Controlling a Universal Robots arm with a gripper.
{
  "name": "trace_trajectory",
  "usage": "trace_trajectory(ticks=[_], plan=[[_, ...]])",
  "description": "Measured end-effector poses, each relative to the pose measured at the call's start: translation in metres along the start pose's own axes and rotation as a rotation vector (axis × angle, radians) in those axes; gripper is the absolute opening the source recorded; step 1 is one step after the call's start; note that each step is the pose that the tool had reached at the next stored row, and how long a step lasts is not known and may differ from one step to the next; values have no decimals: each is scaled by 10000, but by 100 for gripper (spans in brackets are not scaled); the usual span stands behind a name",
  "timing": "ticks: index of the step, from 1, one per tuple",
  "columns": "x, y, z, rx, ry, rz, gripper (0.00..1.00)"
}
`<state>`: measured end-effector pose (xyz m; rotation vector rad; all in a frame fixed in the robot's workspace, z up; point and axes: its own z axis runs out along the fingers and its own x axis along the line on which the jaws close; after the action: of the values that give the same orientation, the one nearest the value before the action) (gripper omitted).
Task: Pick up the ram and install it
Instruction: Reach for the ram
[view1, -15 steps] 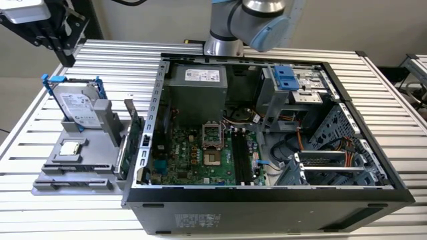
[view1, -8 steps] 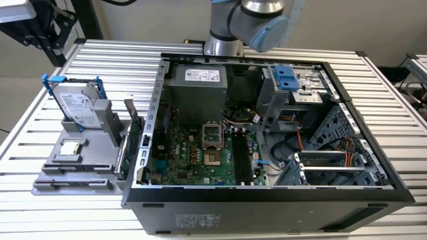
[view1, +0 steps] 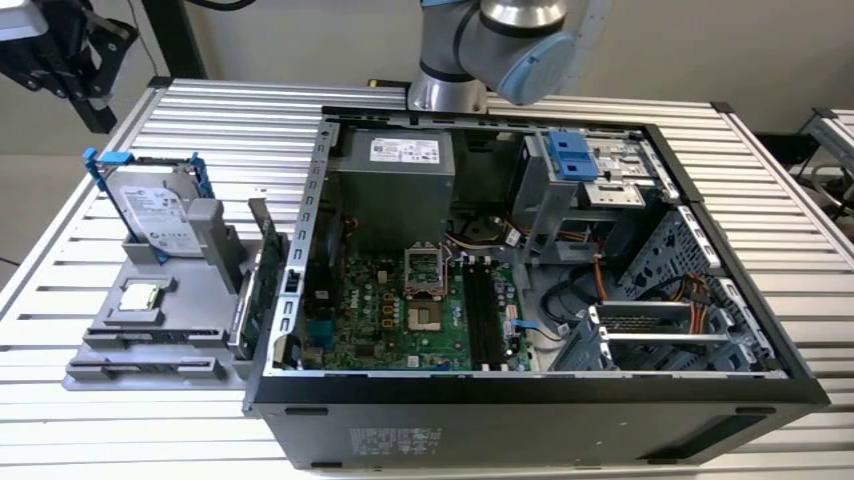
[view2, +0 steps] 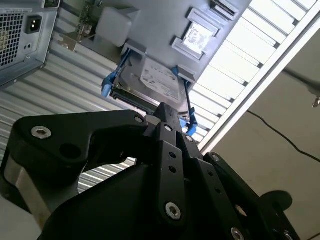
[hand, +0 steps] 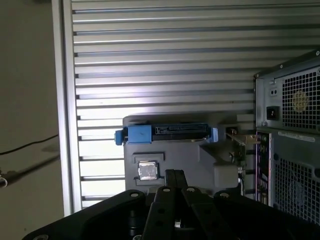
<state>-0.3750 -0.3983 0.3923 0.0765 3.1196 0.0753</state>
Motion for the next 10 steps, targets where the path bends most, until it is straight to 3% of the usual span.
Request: trace_trajectory(ticks=[10], plan=[[20, -13, -1, -1, 1, -2, 0]])
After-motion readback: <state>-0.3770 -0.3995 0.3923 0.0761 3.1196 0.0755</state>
